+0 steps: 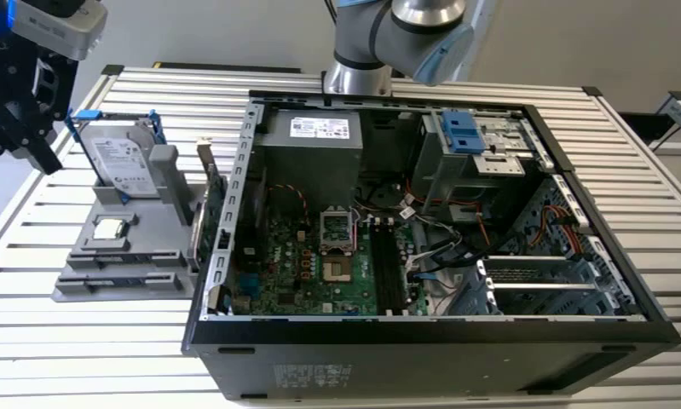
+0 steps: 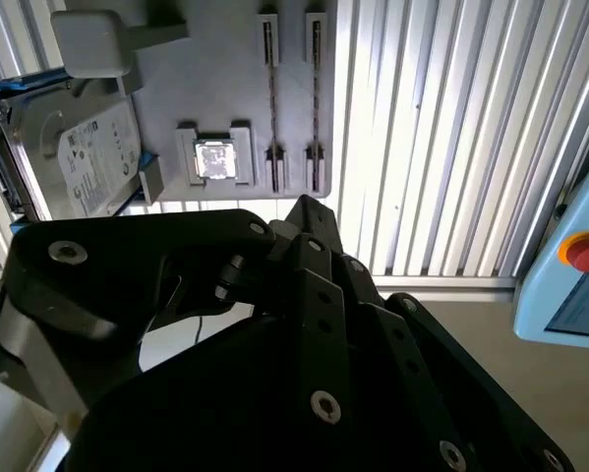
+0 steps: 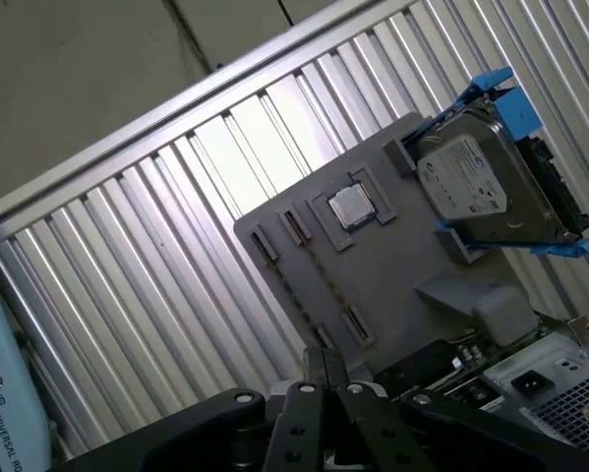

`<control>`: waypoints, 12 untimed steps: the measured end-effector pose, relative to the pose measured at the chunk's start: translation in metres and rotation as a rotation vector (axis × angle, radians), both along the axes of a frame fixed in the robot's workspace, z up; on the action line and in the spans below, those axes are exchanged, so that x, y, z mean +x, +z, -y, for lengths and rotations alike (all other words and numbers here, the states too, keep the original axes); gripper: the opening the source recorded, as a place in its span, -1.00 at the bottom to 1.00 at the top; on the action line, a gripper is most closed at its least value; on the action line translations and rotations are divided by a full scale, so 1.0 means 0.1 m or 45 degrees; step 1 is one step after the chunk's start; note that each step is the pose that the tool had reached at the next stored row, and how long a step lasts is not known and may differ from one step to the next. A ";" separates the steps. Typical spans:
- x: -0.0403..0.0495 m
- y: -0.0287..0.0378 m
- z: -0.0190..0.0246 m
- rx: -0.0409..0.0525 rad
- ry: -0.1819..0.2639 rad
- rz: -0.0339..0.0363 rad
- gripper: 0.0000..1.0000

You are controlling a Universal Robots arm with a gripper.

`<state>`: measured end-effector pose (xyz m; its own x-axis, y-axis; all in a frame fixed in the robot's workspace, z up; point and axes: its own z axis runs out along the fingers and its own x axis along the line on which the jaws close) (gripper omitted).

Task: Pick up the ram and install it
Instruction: 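Pick up the ram and move it above insertion slot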

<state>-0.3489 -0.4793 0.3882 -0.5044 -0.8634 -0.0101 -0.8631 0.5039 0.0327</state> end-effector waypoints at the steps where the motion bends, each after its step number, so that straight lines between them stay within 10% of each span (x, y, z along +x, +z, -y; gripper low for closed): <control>1: 0.000 0.000 0.000 0.000 0.012 0.0019 -1.00; 12: 0.000 0.000 0.000 0.000 0.152 0.0159 -1.00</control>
